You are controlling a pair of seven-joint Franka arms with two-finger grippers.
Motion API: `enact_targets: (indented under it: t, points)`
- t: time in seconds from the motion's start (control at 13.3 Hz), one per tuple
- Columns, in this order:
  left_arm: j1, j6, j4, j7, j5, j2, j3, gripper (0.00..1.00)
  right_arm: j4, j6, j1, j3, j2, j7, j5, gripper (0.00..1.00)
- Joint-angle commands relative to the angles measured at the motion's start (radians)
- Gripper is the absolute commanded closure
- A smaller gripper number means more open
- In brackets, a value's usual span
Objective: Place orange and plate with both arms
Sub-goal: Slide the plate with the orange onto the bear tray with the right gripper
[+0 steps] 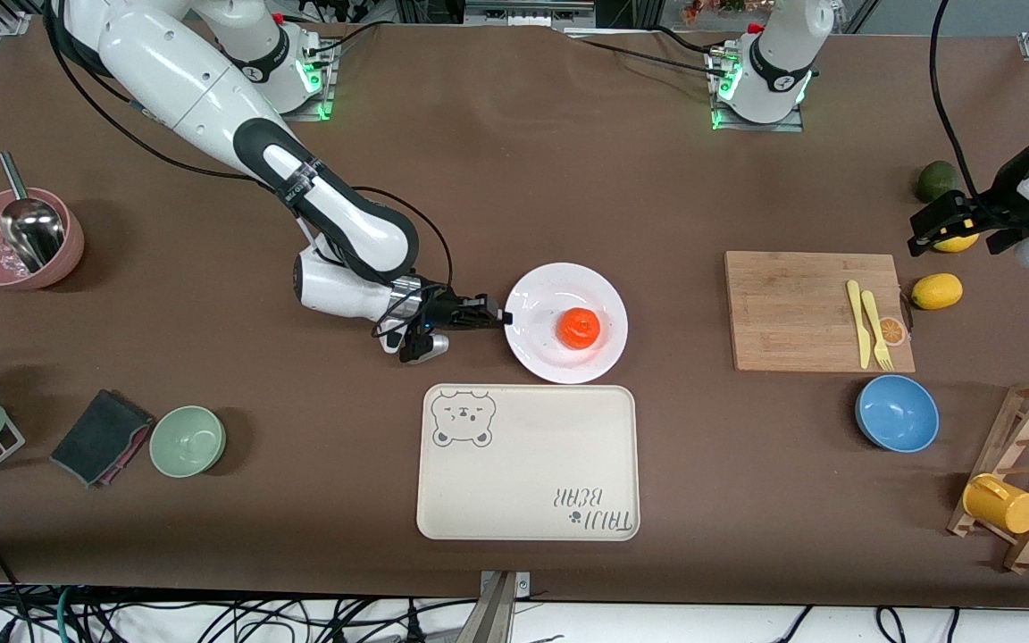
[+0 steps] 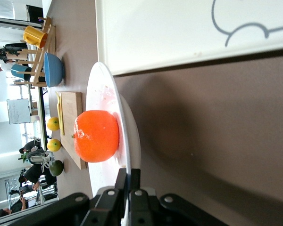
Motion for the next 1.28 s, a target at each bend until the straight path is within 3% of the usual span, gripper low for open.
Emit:
enact_targets:
  t: [0.0,0.45,0.68,0.98,1.2]
  points:
    - [0.007,-0.001,-0.019,0.018,0.021,-0.023,-0.008,0.00,0.055,0.003,-0.016,0.015,0.010,-0.012,0.026,1.00]
    - [0.007,-0.001,-0.019,0.018,0.021,-0.023,-0.008,0.00,0.259,0.004,-0.006,-0.036,0.080,0.109,0.017,1.00]
    - [0.007,-0.001,-0.019,0.018,0.021,-0.023,-0.008,0.00,0.395,0.004,0.053,-0.111,0.152,0.168,0.017,1.00]
    - [0.007,-0.001,-0.019,0.018,0.019,-0.023,-0.006,0.00,0.561,0.004,0.097,-0.140,0.276,0.174,0.015,1.00]
    - [0.007,-0.001,-0.019,0.018,0.019,-0.023,-0.006,0.00,0.601,0.004,0.165,-0.229,0.315,0.195,0.018,1.00]
